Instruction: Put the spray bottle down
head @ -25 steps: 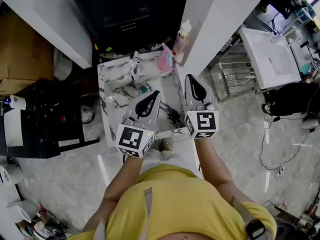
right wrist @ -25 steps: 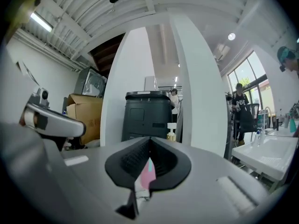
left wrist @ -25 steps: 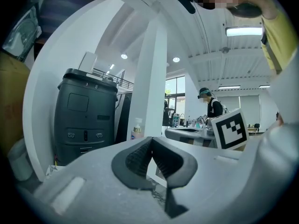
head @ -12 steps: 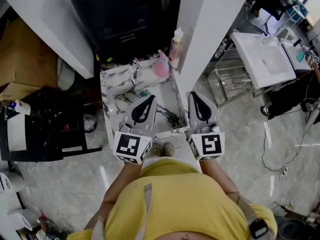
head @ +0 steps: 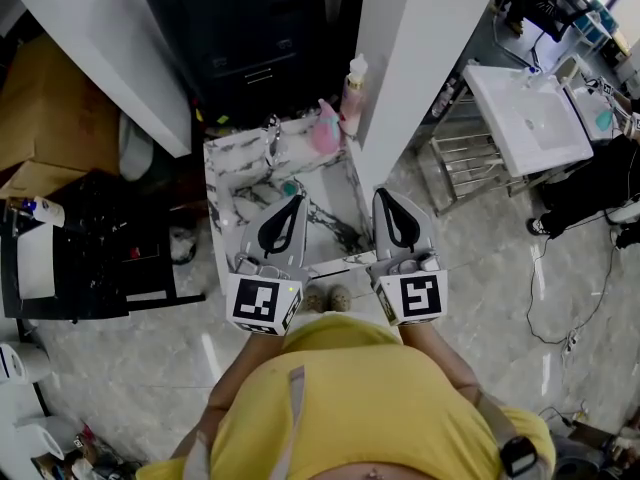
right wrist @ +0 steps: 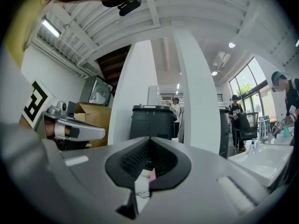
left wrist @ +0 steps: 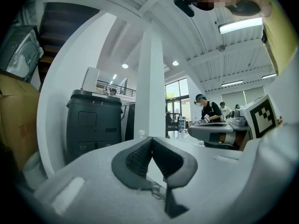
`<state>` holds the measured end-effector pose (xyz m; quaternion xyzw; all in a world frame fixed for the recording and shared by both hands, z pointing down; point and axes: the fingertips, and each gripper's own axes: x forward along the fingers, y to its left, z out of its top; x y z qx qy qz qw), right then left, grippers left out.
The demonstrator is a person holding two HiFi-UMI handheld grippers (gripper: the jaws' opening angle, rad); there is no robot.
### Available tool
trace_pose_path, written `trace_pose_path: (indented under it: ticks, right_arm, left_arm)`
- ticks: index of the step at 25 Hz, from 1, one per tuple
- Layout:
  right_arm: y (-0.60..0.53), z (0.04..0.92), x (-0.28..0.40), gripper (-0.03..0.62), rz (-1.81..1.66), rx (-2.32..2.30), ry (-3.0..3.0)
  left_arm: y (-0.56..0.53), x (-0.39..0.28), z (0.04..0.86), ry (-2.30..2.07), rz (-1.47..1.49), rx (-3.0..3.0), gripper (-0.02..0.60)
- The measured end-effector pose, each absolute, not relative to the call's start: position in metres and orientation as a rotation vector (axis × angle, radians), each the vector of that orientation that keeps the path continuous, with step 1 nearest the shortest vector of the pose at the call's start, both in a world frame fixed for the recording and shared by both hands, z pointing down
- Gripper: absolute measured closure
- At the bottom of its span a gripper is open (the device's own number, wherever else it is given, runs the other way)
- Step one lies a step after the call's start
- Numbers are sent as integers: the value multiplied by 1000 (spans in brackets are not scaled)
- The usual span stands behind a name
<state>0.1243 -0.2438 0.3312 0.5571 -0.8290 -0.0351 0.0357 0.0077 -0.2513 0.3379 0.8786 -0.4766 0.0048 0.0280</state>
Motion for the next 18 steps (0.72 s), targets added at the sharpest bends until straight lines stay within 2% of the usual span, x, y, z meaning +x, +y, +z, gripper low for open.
trace_pose_path:
  ticks: [18]
  right_arm:
    - [-251,345,126,594,-43,1699,-2576]
  left_arm:
    - [-256,12,342,-1461,1,2712,580]
